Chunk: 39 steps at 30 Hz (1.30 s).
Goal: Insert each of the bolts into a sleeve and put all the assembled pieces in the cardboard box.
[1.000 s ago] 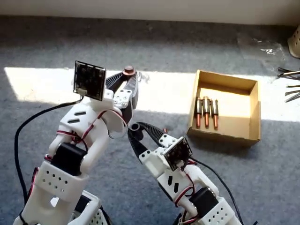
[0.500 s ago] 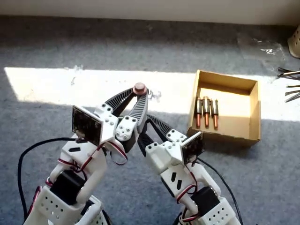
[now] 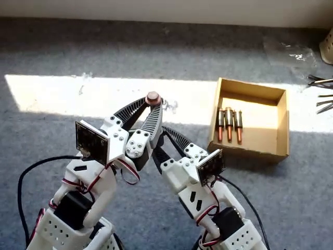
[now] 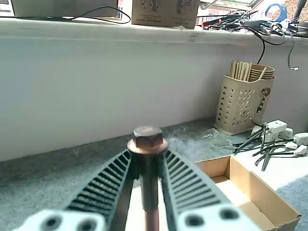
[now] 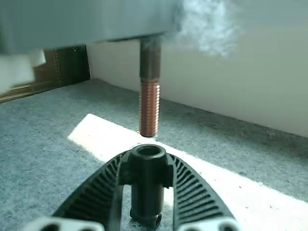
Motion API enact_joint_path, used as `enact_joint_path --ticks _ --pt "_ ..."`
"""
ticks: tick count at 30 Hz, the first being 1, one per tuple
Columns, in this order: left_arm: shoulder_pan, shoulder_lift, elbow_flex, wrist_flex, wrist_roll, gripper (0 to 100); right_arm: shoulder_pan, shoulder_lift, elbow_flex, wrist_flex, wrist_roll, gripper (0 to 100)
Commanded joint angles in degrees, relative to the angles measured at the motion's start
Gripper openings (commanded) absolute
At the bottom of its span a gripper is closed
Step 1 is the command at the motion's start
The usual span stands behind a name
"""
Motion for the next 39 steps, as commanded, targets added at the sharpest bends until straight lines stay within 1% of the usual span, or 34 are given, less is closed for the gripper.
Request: enact_joint_path --ticks 1,6,10,18,30,35,39 --pt "1.1 -1.5 -0.5 -1.6 3.3 1 0.5 -1.2 4.1 -1.7 0.5 0.9" --pt "1.2 -1.5 -0.5 0.7 3.7 1 0.5 -1.2 4.1 -1.7 0.5 0.9" --pt "3.3 -1.5 -0.3 0.9 3.7 1 0.5 -1.2 4.1 -1.7 0.5 0.9" --pt "3.6 -1.6 1.9 0.5 3.7 1 0.7 -1.2 4.1 -1.7 0.6 0.9" --pt "2.9 -1.6 1.9 0.8 3.3 1 0.7 -1.2 4.1 -1.7 0.8 0.9" --pt "0.1 -1.6 1.9 0.8 3.4 1 0.7 -1.2 4.1 -1.7 0.8 0.9" --pt "0.0 -1.6 1.9 0.8 3.4 1 0.7 -1.2 4.1 -1.7 0.8 0.9"
